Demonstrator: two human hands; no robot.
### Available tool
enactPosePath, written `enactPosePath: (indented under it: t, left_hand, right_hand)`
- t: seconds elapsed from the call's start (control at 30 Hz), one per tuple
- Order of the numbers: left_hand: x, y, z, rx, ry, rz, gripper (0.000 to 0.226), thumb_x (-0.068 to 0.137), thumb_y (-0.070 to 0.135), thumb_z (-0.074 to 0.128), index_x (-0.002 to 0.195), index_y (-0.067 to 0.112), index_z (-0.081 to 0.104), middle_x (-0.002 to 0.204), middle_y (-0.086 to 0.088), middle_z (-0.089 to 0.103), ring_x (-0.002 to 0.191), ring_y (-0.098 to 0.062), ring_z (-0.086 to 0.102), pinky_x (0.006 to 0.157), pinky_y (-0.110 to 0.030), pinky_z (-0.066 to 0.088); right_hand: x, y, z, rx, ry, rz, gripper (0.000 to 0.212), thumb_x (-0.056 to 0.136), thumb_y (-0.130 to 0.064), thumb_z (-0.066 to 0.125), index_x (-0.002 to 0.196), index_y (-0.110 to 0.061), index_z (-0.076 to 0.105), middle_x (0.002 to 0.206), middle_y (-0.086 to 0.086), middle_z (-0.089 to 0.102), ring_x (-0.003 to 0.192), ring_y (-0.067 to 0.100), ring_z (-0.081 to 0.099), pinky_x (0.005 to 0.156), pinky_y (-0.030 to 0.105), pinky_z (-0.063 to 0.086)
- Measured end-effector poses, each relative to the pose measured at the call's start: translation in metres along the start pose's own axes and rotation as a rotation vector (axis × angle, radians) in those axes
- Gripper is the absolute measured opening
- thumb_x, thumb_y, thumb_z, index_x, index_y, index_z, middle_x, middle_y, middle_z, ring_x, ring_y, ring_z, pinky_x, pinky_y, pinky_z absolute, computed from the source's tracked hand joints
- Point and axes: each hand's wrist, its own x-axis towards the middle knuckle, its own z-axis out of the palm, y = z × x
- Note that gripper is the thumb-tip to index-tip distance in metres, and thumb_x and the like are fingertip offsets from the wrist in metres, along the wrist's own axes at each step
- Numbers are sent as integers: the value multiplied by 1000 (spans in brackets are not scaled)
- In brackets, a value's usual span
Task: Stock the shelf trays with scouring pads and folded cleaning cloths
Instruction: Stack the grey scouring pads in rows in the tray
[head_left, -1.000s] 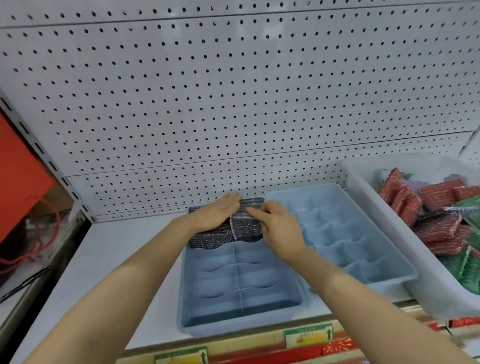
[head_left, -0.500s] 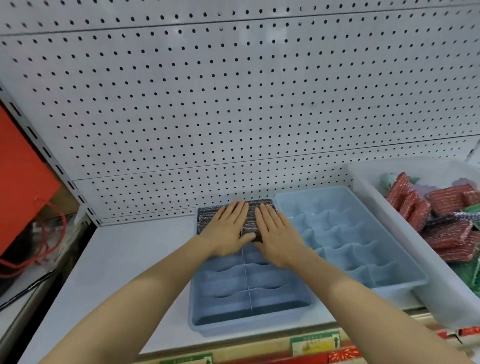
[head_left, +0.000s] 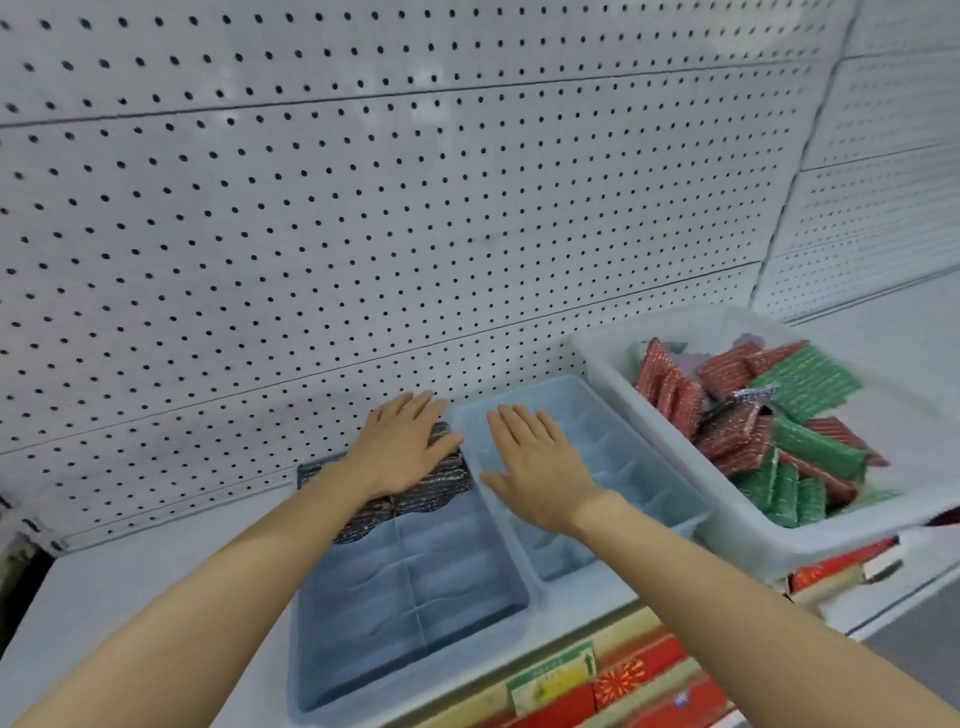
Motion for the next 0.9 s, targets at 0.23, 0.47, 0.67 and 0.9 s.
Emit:
enactPosePath:
  t: [0.23, 0.47, 0.67, 0.9]
  left_hand:
    - [44, 150, -54, -156, 94, 325, 44, 102, 38, 41, 143, 23, 45, 150, 3, 41, 137, -21, 37, 111, -35, 33]
    - [111, 316, -50, -254, 61, 455, 31, 103, 24, 43, 126, 14, 61, 118, -11, 63, 106, -29, 59, 83, -30, 48]
    - [174, 379, -14, -27, -61, 349, 31, 95, 18, 55, 125, 22, 59, 127, -4, 63, 99, -20, 62, 75, -33, 49]
    - [186, 365, -10, -194, 126, 205, 62, 86, -4, 48, 137, 30, 47, 117, -3, 64, 92, -19, 63, 69, -32, 52]
  right_hand:
    - [-70, 131, -75, -20, 148, 282, 49, 89, -38, 49, 130, -11, 50, 132, 10, 55, 123, 32, 46, 106, 41, 34]
    - [-139, 255, -98, -48, 70, 523, 51, 95, -24, 47, 143, -10, 36, 142, 10, 46, 130, 29, 41, 106, 38, 35]
    - [-171, 332, -94, -86, -72, 579, 51, 95, -22, 50, 144, -15, 36, 142, 8, 46, 129, 30, 39, 102, 40, 39]
    - [-149, 371, -85, -225, -188, 316, 23, 75, -7, 61, 92, -21, 69, 87, -2, 67, 89, 22, 52, 71, 33, 48]
